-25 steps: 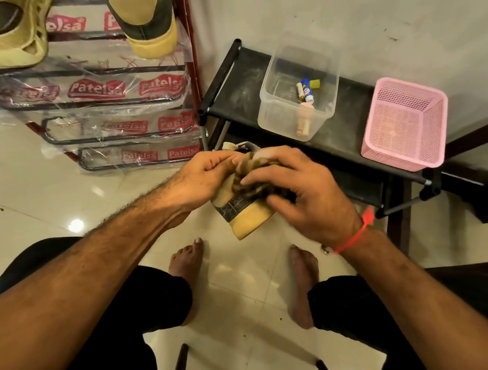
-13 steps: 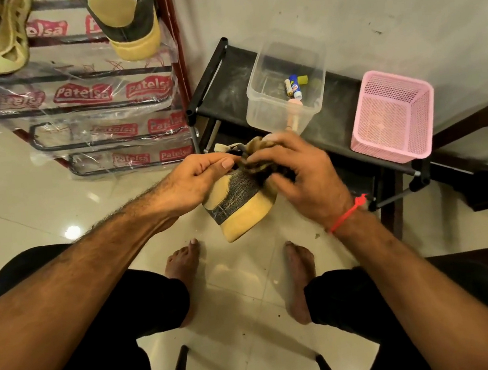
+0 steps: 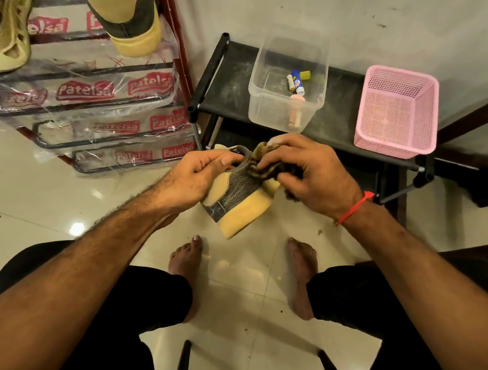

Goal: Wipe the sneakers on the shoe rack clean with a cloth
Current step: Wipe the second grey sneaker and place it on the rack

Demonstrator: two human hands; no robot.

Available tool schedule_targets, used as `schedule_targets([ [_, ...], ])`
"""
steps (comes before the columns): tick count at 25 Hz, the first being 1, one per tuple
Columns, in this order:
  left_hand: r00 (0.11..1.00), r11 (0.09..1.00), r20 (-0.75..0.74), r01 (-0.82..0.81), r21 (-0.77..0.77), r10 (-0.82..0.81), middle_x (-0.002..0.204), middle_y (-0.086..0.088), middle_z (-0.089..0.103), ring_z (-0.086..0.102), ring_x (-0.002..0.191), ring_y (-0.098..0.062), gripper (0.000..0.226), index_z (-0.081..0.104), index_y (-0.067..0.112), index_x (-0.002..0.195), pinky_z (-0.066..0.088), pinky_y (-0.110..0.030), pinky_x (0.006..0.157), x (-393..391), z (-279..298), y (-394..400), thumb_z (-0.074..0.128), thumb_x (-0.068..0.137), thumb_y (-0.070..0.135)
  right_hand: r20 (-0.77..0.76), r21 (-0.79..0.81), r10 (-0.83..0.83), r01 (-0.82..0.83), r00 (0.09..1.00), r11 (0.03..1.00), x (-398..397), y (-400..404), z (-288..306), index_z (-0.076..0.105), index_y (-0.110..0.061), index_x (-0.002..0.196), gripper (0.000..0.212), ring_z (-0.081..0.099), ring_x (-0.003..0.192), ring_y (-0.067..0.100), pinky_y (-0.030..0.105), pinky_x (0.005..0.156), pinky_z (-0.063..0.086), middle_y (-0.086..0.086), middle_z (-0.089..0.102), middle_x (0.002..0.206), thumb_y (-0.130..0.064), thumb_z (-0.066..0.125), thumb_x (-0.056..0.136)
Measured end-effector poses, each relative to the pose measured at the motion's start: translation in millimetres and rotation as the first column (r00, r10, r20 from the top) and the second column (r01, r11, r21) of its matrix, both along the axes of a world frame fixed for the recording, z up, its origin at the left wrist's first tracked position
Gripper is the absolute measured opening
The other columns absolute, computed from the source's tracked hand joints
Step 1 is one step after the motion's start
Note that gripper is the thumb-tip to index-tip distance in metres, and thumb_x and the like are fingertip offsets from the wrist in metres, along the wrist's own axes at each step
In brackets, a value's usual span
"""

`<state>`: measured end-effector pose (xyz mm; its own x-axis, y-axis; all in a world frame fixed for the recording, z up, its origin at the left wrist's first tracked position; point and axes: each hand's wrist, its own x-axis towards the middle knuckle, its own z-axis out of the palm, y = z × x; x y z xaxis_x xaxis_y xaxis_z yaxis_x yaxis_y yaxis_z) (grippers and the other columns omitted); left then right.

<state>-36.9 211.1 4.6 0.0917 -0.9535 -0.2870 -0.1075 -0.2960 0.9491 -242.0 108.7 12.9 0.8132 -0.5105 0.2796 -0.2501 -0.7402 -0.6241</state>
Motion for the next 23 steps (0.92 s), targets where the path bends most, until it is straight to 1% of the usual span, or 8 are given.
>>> schedule_targets([
  [1, 1.0, 1.0, 0.003, -0.028, 0.003, 0.028, 0.114, -0.006, 0.076, 0.072, 0.1, -0.012, 0.028, 0.069, 0.021, 0.119, 0.058, -0.022, 0.083, 0, 0, 0, 0.044, 0.107, 0.021, 0.011, 0.015, -0.015, 0.014, 1.0, 1.0, 2, 4, 1, 0.077, -0.011, 0.101, 0.032, 0.063, 0.108, 0.024, 0.046, 0.096, 0.052, 0.008, 0.065, 0.113, 0.0, 0.062, 0.074],
  [4, 0.999, 0.999, 0.032, -0.044, -0.003, 0.044, 0.113, -0.003, 0.076, 0.072, 0.101, -0.009, 0.031, 0.069, 0.016, 0.124, 0.058, -0.021, 0.083, 3, 0, 0, 0.044, 0.107, 0.02, 0.029, -0.089, 0.258, -0.255, 0.966, 0.963, 7, 27, 0, 0.077, -0.01, 0.099, 0.025, 0.061, 0.108, 0.023, 0.036, 0.1, 0.048, 0.009, 0.067, 0.112, -0.008, 0.062, 0.08],
  [8, 0.996, 0.996, 0.045, -0.076, 0.038, 0.074, 0.112, -0.008, 0.075, 0.072, 0.099, -0.011, 0.03, 0.07, 0.016, 0.122, 0.059, -0.021, 0.082, 0, 2, -1, 0.045, 0.107, 0.023, -0.006, -0.081, -0.001, 0.001, 1.0, 0.997, 10, 14, 0, 0.077, -0.011, 0.101, 0.029, 0.061, 0.106, 0.031, 0.048, 0.093, 0.051, 0.012, 0.065, 0.113, -0.015, 0.058, 0.079],
  [12, 0.995, 0.99, 0.013, -0.1, 0.097, 0.099, 0.11, -0.014, 0.076, 0.071, 0.096, -0.021, 0.034, 0.073, 0.008, 0.116, 0.057, -0.035, 0.086, -7, 0, -1, 0.047, 0.107, 0.029, -0.062, -0.219, 0.335, -0.34, 0.94, 0.915, 26, 44, -8, 0.076, -0.009, 0.099, 0.018, 0.061, 0.102, 0.034, 0.045, 0.092, 0.05, 0.015, 0.066, 0.11, -0.007, 0.067, 0.084],
  [15, 0.994, 0.986, -0.057, -0.088, 0.14, 0.097, 0.106, -0.014, 0.075, 0.069, 0.088, -0.019, 0.037, 0.071, 0.007, 0.113, 0.056, -0.035, 0.075, -5, 1, -2, 0.045, 0.108, 0.032, -0.024, -0.188, -0.005, 0.001, 1.0, 0.982, 17, 13, -1, 0.076, -0.006, 0.1, 0.029, 0.061, 0.1, 0.041, 0.052, 0.09, 0.052, 0.02, 0.065, 0.109, -0.002, 0.065, 0.074],
  [16, 0.989, 0.984, -0.091, -0.098, 0.15, 0.113, 0.103, -0.015, 0.074, 0.069, 0.086, -0.02, 0.036, 0.072, 0.008, 0.111, 0.056, -0.036, 0.073, -3, 2, -2, 0.045, 0.108, 0.031, -0.024, -0.206, -0.038, 0.032, 0.999, 0.978, 16, 17, -3, 0.076, -0.007, 0.1, 0.029, 0.061, 0.1, 0.042, 0.049, 0.091, 0.051, 0.02, 0.065, 0.109, -0.004, 0.064, 0.074],
  [19, 0.956, 0.962, -0.184, -0.194, 0.193, 0.229, 0.091, -0.013, 0.072, 0.066, 0.076, -0.018, 0.034, 0.072, 0.005, 0.108, 0.056, -0.032, 0.067, -2, 3, -4, 0.045, 0.108, 0.026, -0.038, -0.304, 0.174, -0.177, 0.984, 0.936, 22, 43, -11, 0.077, -0.009, 0.098, 0.02, 0.062, 0.097, 0.041, 0.048, 0.084, 0.051, 0.018, 0.066, 0.11, -0.01, 0.066, 0.082],
  [23, 0.852, 0.918, -0.363, -0.295, 0.264, 0.378, 0.095, -0.012, 0.071, 0.069, 0.084, -0.018, 0.028, 0.068, 0.0, 0.11, 0.062, -0.038, 0.076, -13, 9, -8, 0.048, 0.107, 0.02, 0.027, -0.255, -0.086, 0.09, 0.996, 0.963, 21, 18, -5, 0.076, -0.006, 0.1, 0.029, 0.061, 0.102, 0.041, 0.056, 0.086, 0.052, 0.019, 0.065, 0.111, -0.015, 0.059, 0.078],
])
